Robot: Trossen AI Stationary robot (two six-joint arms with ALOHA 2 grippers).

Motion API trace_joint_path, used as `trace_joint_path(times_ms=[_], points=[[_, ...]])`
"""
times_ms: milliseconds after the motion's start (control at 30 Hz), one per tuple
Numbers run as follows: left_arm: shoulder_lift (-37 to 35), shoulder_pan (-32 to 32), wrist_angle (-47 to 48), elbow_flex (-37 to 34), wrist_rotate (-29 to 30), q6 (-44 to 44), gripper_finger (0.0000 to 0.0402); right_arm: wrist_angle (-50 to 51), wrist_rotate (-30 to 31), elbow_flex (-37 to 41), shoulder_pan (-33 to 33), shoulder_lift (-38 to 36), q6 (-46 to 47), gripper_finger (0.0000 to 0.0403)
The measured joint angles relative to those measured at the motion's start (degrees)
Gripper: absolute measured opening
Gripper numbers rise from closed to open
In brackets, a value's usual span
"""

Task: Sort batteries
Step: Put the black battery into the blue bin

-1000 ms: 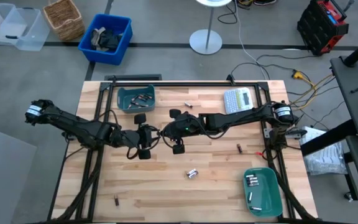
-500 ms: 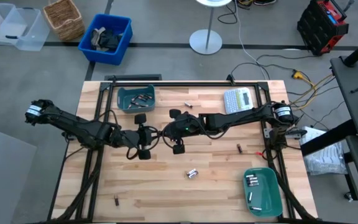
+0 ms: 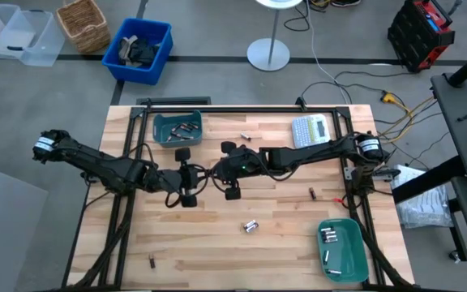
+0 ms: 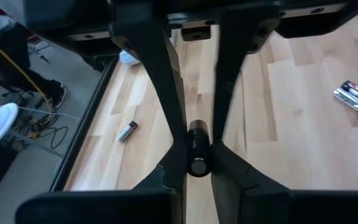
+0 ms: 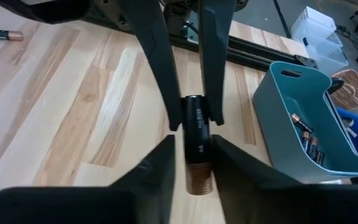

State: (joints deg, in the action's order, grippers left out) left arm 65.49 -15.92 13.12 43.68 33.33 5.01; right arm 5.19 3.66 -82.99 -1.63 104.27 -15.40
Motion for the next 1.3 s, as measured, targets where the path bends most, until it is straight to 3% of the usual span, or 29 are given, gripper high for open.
trace_joint_path(times_ms=[300,500,667,867,1000,1167,1300], points=[[0.0,0.1,2.5,1.0,1.2,-2.1,0.0024,6.3,2.3,-0.1,0.1,-1.4,2.1,0.0163],[-0.1,1.5,17.3,4.8,5.3,-10.9,0.0024,16.9,11.3,-0.1,0.1,-7.0,3.9,0.0179],[-0.3,7.0,29.0,9.4,4.7,-14.4,0.0024,26.9,12.4,-0.1,0.2,-12.5,8.1,0.0170],[-0.4,20.9,39.4,14.9,-4.7,-12.2,0.0024,36.1,12.4,-0.1,0.2,-17.3,14.2,0.0153],[0.0,34.6,39.3,15.3,-17.0,-5.8,0.0024,40.5,12.4,-0.1,0.2,-18.4,16.2,0.0143],[2.5,51.4,38.3,14.7,-24.1,2.0,0.0024,43.4,12.4,0.2,0.2,-18.5,18.0,0.0133],[6.0,60.0,38.3,14.7,-31.3,4.3,0.0024,44.0,12.4,1.3,0.2,-18.5,18.6,0.0126]])
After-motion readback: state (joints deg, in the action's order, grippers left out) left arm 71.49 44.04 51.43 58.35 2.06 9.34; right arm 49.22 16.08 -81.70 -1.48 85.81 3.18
